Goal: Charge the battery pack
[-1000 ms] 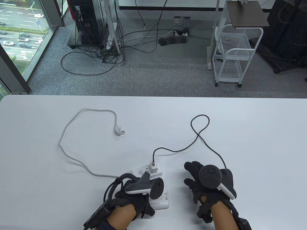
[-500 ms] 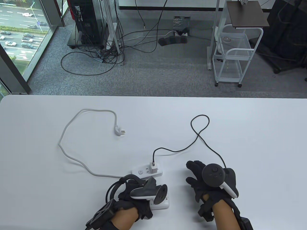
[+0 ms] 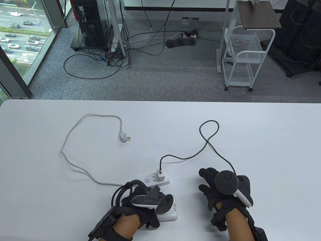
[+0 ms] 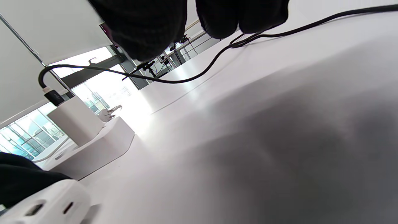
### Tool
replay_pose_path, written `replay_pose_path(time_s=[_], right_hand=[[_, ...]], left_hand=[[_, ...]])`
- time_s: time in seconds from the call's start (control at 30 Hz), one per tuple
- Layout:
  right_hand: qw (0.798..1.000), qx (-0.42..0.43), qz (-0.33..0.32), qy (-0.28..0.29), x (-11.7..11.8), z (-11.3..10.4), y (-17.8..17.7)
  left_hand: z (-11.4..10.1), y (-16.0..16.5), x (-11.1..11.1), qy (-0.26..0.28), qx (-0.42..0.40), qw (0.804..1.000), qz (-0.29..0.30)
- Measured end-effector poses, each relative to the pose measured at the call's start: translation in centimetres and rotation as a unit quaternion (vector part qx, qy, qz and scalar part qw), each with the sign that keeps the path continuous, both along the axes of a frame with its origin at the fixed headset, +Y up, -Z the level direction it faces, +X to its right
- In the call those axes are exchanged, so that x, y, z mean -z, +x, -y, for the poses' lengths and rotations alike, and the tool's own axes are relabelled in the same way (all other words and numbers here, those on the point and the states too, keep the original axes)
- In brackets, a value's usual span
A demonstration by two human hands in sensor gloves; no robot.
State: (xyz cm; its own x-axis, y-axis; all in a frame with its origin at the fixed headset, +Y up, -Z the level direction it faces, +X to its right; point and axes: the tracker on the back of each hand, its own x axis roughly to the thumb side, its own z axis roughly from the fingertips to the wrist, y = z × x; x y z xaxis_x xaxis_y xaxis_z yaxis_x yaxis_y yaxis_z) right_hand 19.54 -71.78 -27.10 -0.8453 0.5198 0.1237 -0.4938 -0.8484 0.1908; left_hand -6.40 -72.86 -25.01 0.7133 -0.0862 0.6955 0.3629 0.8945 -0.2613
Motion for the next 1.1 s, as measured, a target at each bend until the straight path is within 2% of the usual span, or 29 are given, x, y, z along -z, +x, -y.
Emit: replay_pose_path(time_s=[0.13,0.27,0.47,0.53,0.57,0.67,0.87,0.93,1.1], right_hand=[[0.999,-0.027,0.018,-0.006,0.2,-0.3,1.1],[0.995,-0.077,0.036,-0.043,0.2,-0.8,2.2],[0.983,-0.148,0.076,-0.075,0.1,-0.8,4.1],[0.979,-0.157,0.088,-0.098,0.0,-0.5,4.7],[0.973,-0.165,0.088,-0.134,-0.2,-0.2,4.9],[0.957,-0.203,0.088,-0.186,-0.6,0.7,5.1],[0.944,-0.223,0.071,-0.232,-0.9,2.3,4.7],[0.941,-0.229,0.072,-0.239,-0.9,2.6,4.7],[0.955,-0.210,0.046,-0.205,-0.6,3.0,4.7]], left_hand=[[-1.5,-1.2,0.5,-0.004,-0.041,0.999,-0.015],[-2.8,-3.2,1.2,-0.014,-0.089,0.995,-0.033],[-3.5,-5.6,2.1,-0.043,-0.138,0.989,-0.044],[-3.7,-6.3,2.3,-0.045,-0.150,0.987,-0.045],[-3.9,-6.6,2.4,-0.049,-0.157,0.985,-0.047],[-4.3,-7.3,2.6,-0.047,-0.171,0.983,-0.049],[-4.7,-7.9,2.7,-0.047,-0.185,0.980,-0.051],[-4.7,-7.9,2.7,-0.048,-0.187,0.980,-0.052],[-4.8,-8.0,2.7,-0.054,-0.191,0.979,-0.053]])
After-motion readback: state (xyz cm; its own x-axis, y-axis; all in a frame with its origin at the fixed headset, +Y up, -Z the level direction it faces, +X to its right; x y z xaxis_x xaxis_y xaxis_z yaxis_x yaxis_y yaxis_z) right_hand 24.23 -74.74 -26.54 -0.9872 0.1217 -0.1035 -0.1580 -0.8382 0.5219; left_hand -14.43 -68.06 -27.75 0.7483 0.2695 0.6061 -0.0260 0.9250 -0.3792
